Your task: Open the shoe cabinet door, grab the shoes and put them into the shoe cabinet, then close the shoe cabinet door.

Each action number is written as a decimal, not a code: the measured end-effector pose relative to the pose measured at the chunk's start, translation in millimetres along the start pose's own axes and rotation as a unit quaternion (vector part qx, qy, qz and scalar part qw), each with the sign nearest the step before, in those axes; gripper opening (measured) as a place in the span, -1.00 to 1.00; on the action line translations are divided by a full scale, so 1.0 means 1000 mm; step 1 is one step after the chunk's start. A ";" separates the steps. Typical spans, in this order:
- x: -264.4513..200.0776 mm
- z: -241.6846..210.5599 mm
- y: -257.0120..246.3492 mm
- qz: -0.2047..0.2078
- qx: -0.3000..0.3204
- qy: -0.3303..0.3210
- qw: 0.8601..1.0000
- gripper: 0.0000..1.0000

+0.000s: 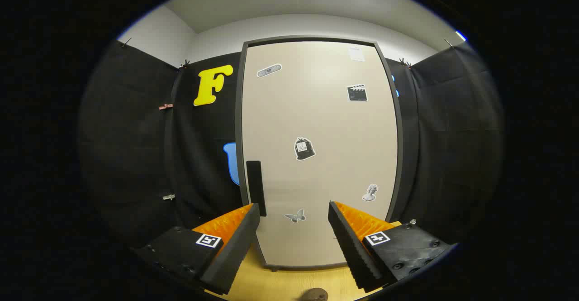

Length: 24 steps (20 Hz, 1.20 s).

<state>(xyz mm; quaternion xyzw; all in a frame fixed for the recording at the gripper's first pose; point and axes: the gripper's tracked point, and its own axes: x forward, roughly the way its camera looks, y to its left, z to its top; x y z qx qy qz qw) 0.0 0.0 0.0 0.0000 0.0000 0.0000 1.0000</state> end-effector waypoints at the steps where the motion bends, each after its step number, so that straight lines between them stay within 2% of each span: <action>1: 0.001 0.001 0.000 0.000 0.000 -0.002 1.000 0.98; 13: 0.000 -0.001 0.001 0.000 -0.011 0.003 1.000 0.98; 24: 0.019 -0.004 0.017 0.015 -0.007 0.007 1.000 0.98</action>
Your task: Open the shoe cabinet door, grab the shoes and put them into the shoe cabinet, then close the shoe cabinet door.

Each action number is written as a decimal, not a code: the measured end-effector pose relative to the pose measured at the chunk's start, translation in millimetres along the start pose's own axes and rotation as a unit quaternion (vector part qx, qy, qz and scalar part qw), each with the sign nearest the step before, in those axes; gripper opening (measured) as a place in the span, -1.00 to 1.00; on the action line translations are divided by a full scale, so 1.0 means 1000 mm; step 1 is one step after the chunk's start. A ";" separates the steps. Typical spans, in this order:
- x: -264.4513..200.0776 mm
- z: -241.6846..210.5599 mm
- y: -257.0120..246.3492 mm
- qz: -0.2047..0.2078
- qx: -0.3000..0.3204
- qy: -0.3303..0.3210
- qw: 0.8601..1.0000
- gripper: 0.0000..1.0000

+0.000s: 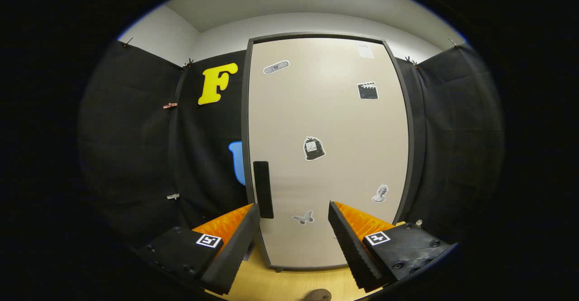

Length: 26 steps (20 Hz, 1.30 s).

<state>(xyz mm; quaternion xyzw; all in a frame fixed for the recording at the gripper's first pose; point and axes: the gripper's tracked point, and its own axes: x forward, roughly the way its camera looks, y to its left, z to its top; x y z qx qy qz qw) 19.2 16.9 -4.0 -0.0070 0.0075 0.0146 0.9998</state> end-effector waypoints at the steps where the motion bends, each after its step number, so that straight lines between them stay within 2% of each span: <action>1: 0.004 -0.002 0.005 0.002 0.002 0.001 1.000 0.98; 5: 0.030 -0.015 0.031 0.011 -0.001 0.009 1.000 0.97; 13: 0.101 -0.038 0.049 -0.030 0.010 0.025 0.999 0.97; 16: 0.122 -0.050 0.049 -0.043 0.003 0.039 0.998 0.87; 19: 0.137 -0.051 0.048 -0.054 0.003 0.034 0.998 0.87; 22: 0.143 -0.048 0.047 -0.064 0.002 0.027 0.998 0.53; 25: 0.143 -0.043 0.043 -0.073 0.000 0.017 0.997 0.52; 26: 0.143 -0.042 0.044 -0.075 -0.001 0.013 0.997 0.14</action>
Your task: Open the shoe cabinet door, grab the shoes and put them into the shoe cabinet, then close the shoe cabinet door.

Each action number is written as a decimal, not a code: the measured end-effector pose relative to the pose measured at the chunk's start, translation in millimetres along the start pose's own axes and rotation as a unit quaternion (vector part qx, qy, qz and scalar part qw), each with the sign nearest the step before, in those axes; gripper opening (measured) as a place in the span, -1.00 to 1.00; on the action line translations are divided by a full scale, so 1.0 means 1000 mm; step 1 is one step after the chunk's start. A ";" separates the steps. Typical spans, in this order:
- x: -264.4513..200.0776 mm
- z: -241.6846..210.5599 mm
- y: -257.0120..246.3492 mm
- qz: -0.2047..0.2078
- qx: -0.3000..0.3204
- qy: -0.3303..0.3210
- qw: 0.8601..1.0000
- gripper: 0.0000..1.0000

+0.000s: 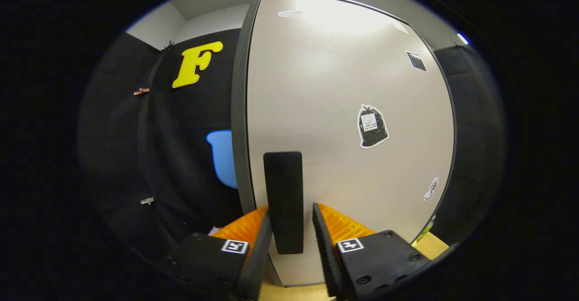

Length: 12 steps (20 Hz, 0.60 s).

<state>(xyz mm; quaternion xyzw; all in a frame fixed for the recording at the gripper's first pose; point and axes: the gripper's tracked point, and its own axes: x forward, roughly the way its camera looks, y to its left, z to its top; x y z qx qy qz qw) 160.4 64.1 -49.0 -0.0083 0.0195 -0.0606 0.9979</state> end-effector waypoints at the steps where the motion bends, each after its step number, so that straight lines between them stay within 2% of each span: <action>1: -0.001 0.002 0.001 0.000 -0.002 -0.001 1.000 0.05; 2: -0.001 0.002 0.003 0.002 -0.003 -0.003 1.000 -0.03; 3: 0.007 -0.001 0.001 0.001 -0.005 -0.002 1.000 -0.04; 4: -0.002 0.002 0.002 -0.004 -0.006 -0.002 1.000 -0.28; 6: -0.002 0.000 0.004 -0.005 -0.006 0.000 1.000 -0.28; 7: -0.001 0.000 0.003 -0.006 -0.007 0.004 1.000 -0.41; 8: -0.002 0.000 0.002 -0.009 -0.012 0.007 1.000 -0.41; 10: -0.002 -0.001 0.003 -0.007 -0.018 0.012 1.000 -0.64; 12: -0.008 -0.002 0.001 0.003 -0.017 0.021 1.000 -0.64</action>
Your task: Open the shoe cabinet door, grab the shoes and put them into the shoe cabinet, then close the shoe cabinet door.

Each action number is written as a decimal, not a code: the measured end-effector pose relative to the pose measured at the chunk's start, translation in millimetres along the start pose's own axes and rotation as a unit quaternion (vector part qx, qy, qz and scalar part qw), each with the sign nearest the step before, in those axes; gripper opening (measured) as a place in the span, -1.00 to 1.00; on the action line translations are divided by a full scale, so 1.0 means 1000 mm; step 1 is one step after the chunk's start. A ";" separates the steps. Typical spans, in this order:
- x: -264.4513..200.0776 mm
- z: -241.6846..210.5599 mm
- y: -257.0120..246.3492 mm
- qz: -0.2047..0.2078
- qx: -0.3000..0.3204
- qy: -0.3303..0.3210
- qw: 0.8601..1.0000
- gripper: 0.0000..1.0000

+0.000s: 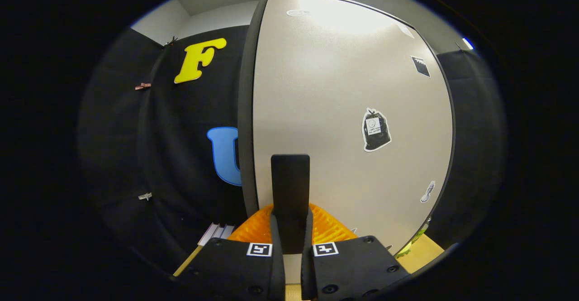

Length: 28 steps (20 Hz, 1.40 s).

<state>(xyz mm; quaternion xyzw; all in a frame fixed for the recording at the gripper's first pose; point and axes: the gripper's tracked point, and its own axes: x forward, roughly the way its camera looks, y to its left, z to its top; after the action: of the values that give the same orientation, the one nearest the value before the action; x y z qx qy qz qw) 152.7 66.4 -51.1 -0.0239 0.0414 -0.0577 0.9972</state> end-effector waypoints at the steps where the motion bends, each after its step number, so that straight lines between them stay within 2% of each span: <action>1: -0.006 0.001 0.001 0.005 0.000 0.004 1.000 -0.64; 8: -0.074 -0.001 -0.020 0.032 0.001 -0.001 0.999 -0.64; 12: -0.122 -0.001 -0.048 0.043 0.006 -0.004 0.999 -0.65; 18: -0.175 -0.003 -0.081 0.092 0.009 0.007 0.996 -0.64; 23: -0.211 -0.002 -0.121 0.140 0.004 0.013 0.990 -0.65; 28: -0.237 0.001 -0.173 0.152 0.013 0.018 0.988 -0.66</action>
<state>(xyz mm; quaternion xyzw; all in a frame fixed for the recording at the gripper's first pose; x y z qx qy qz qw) -101.0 -77.8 -21.7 -0.0038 0.0613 0.0934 0.9937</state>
